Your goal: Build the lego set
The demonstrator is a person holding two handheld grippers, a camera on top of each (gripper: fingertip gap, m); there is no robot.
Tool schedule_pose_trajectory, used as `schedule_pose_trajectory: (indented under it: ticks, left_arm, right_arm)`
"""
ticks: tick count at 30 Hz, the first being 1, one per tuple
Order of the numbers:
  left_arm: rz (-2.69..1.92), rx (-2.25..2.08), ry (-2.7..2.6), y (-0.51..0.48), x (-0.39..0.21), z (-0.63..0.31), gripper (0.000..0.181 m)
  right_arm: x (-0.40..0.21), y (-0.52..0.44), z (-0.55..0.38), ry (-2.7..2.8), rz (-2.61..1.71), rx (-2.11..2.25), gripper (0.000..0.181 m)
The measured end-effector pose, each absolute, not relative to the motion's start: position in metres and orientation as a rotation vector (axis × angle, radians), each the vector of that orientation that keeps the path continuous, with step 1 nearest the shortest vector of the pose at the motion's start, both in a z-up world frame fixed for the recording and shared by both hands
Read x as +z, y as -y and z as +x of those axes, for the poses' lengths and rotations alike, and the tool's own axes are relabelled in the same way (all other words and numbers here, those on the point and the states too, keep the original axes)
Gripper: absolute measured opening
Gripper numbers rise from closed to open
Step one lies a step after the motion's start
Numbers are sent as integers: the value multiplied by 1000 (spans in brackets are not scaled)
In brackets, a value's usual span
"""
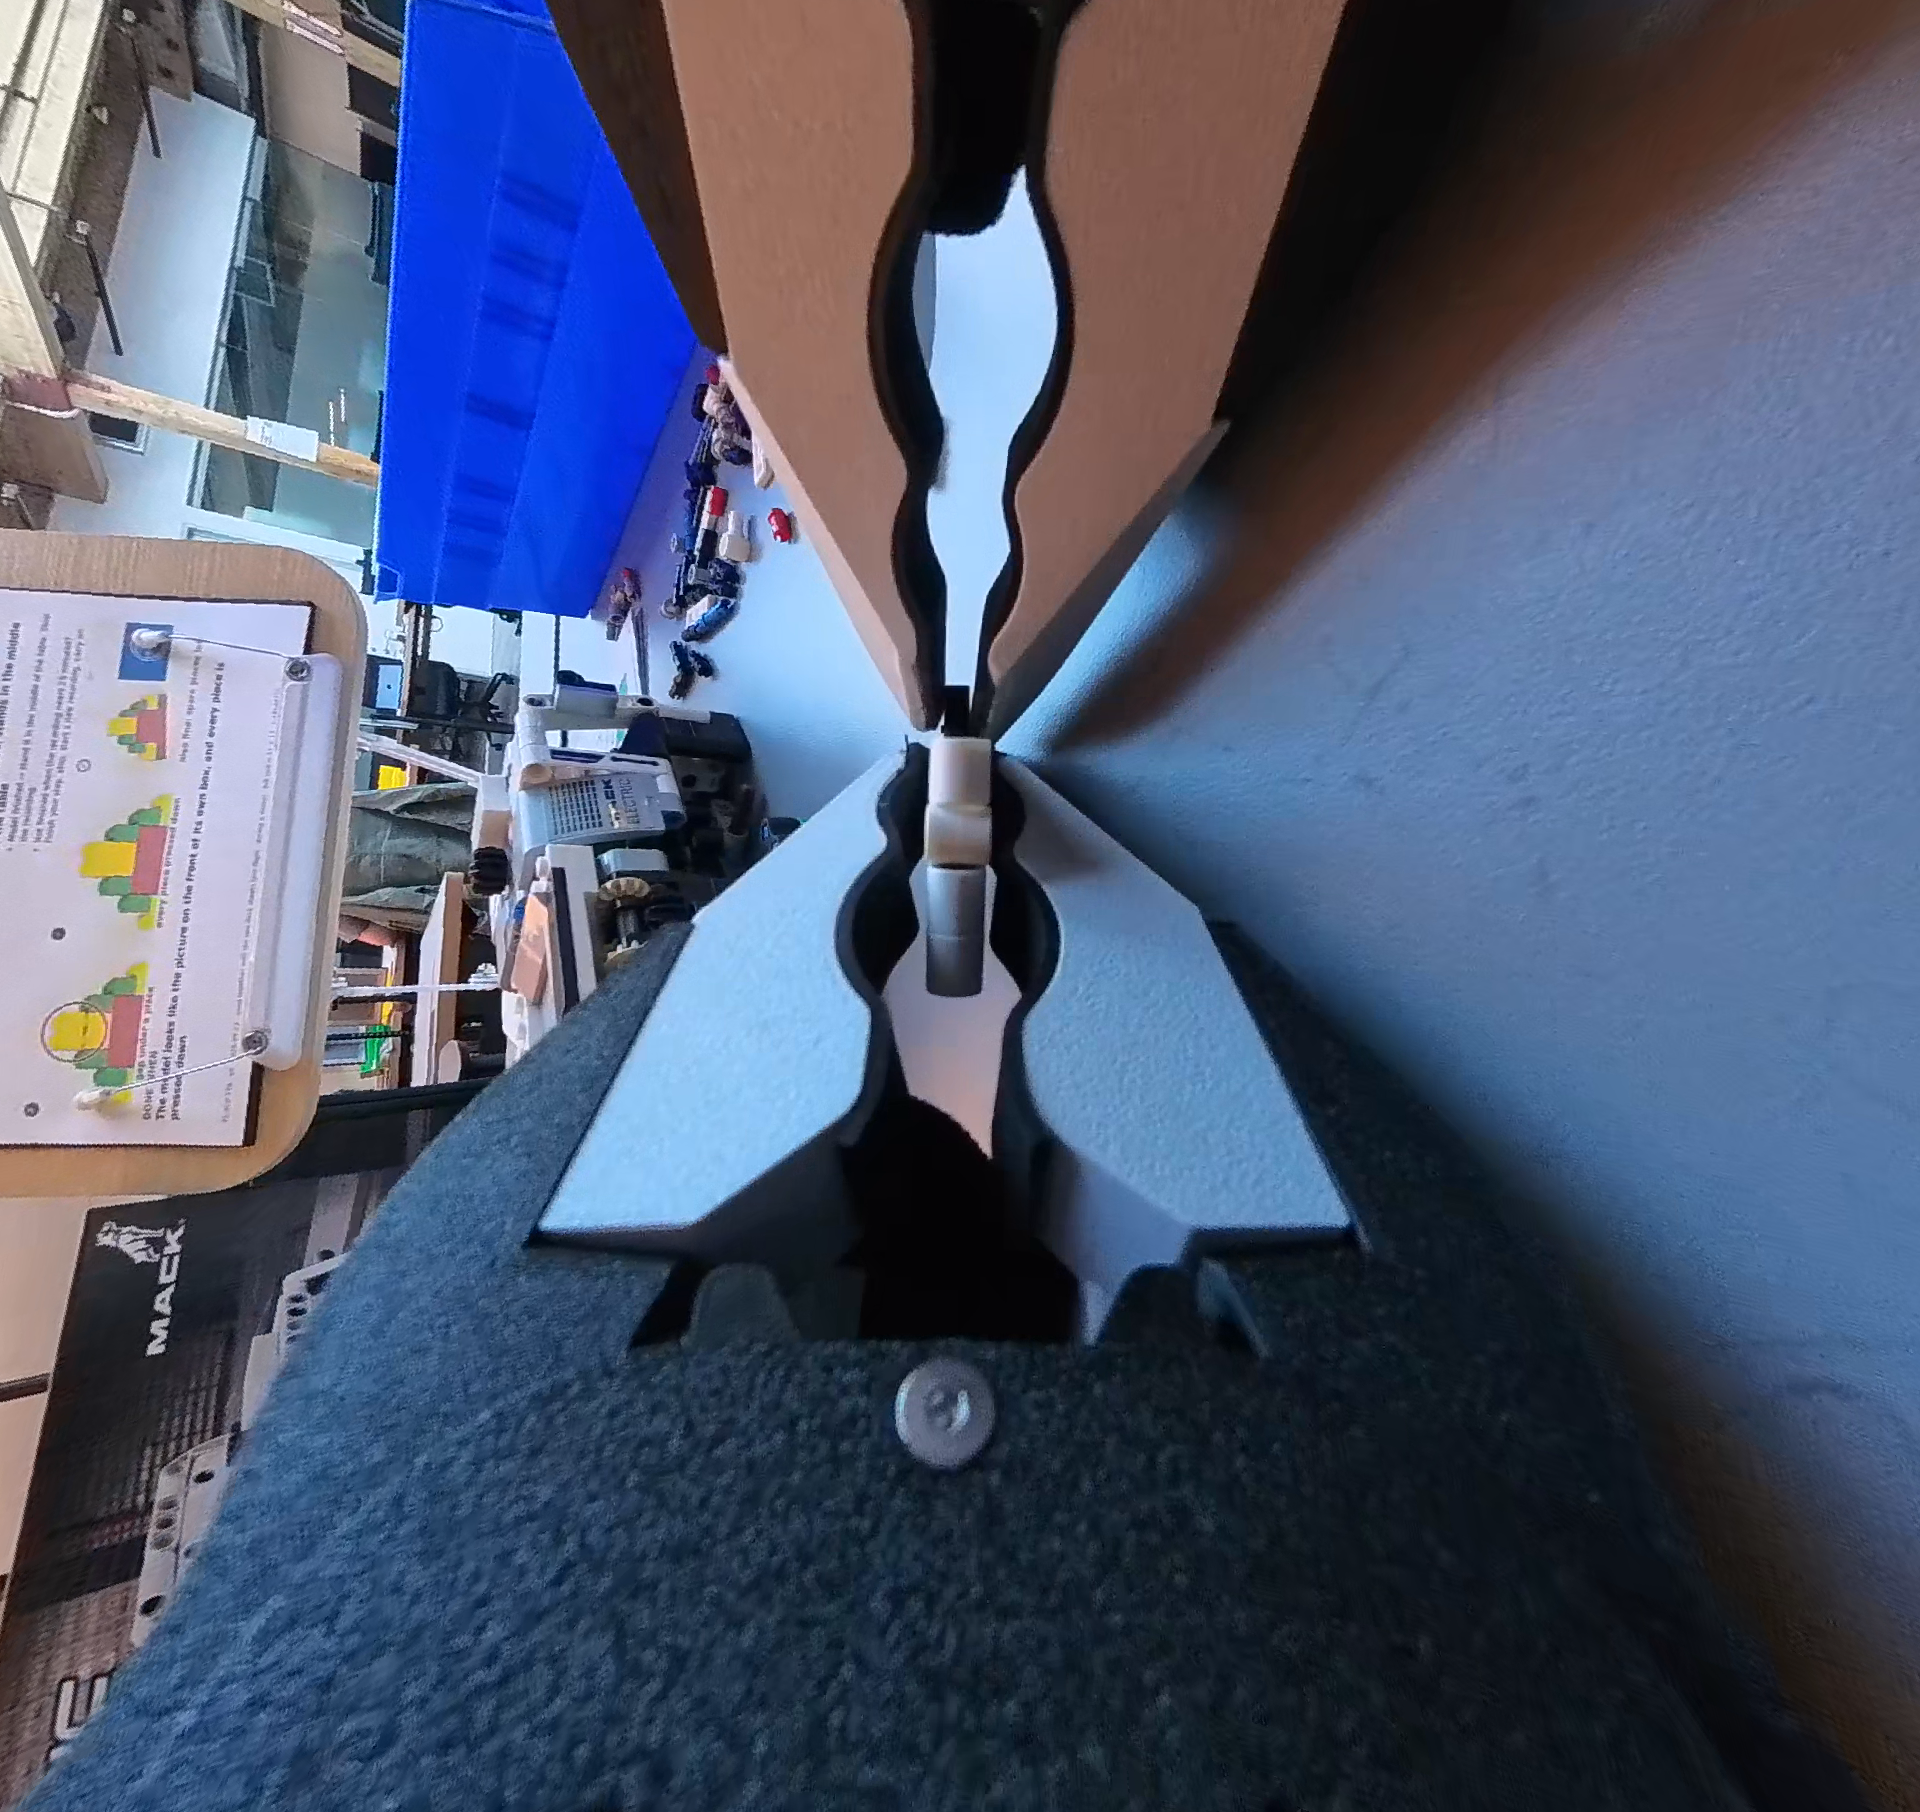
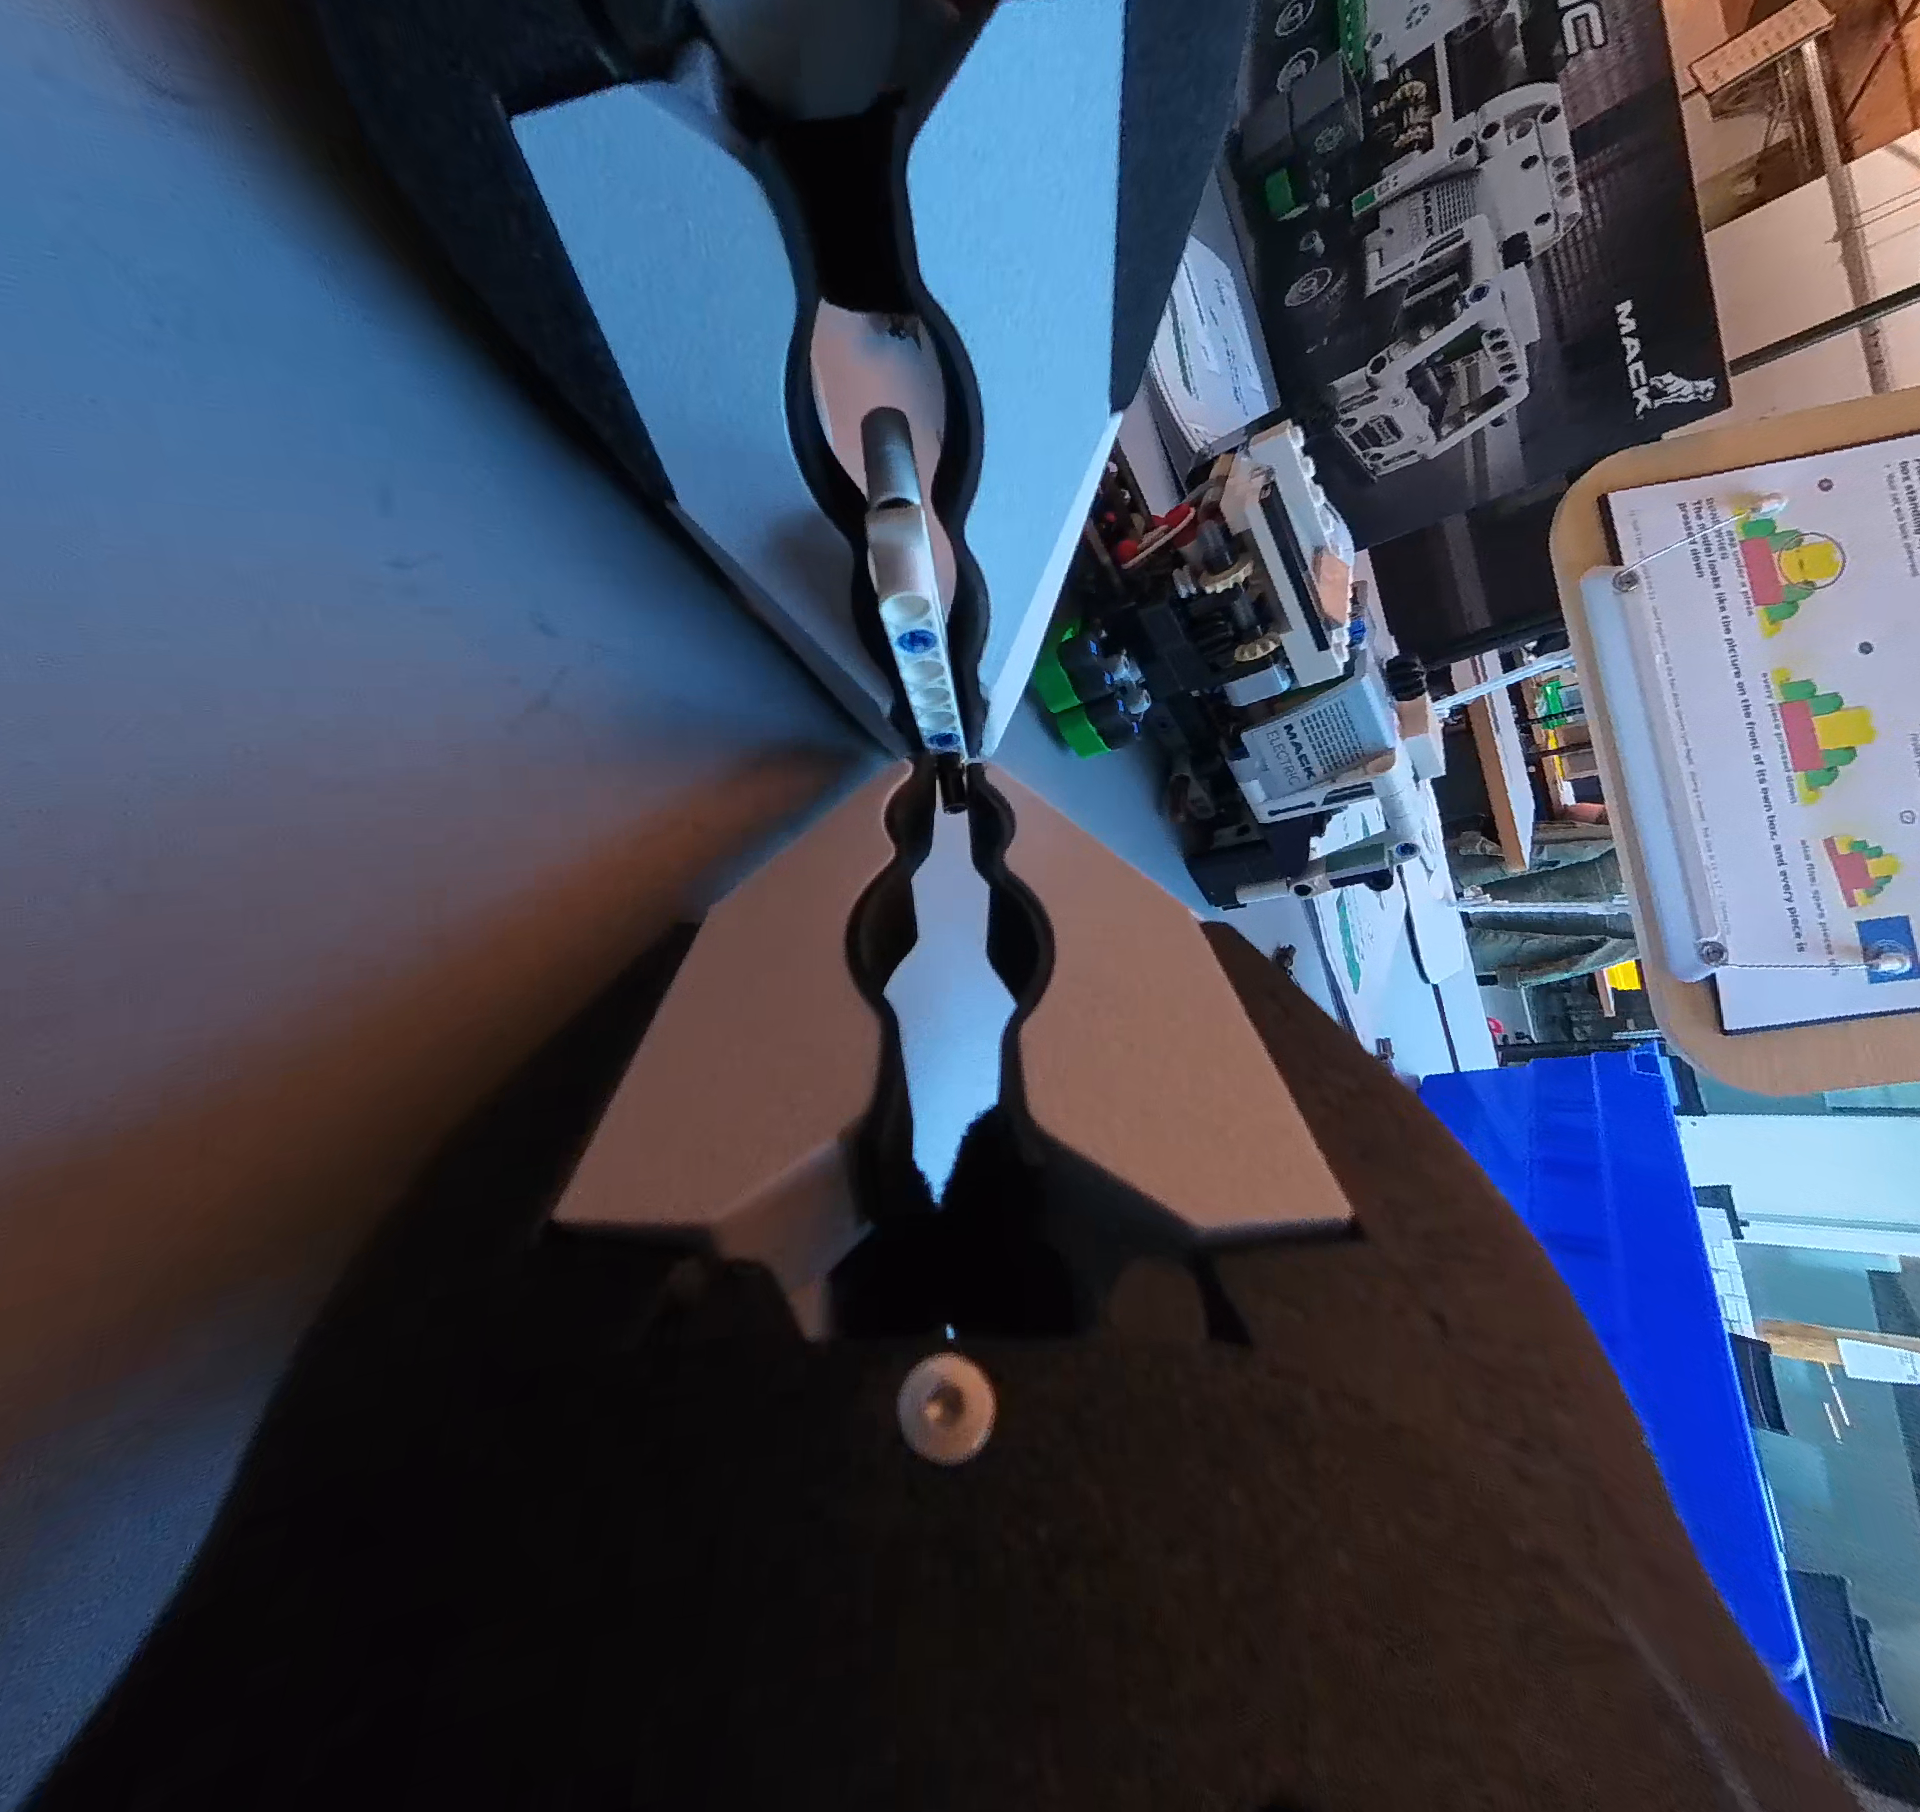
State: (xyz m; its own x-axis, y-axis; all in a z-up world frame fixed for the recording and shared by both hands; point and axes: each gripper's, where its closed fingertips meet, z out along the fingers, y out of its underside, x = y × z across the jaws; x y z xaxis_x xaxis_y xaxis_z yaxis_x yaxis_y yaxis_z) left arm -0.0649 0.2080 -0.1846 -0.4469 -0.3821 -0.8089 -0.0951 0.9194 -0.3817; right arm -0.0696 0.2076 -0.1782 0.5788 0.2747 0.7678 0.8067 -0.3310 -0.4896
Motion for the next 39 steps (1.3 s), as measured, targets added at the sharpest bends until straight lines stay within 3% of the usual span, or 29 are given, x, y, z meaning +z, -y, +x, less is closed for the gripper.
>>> schedule_pose_trajectory:
  ticks: [8,11,14,17,25,39]
  left_arm:
    - [-355,-361,-2018,-210,-182,-65,6]
    - [-367,-447,-1951,-208,-165,-66,6]
    - [-278,-671,-1796,-192,-124,-78,6]
    - [-136,-883,-1638,-167,-84,-100,6]
    - [-72,-1032,-1580,-146,-66,-120,6]
    - [-57,-1049,-1566,-143,-60,-126,6]
  right_arm:
    - [-170,-205,-70,811,-1866,-624,22]
    - [-157,-195,-78,743,-1843,-391,31]
    - [-130,-176,-82,519,-1842,167,37]
    - [-87,-163,-96,243,-1672,979,58]
    - [-65,-164,-139,214,-1452,1507,45]
    - [-63,-161,-146,235,-1423,1558,41]
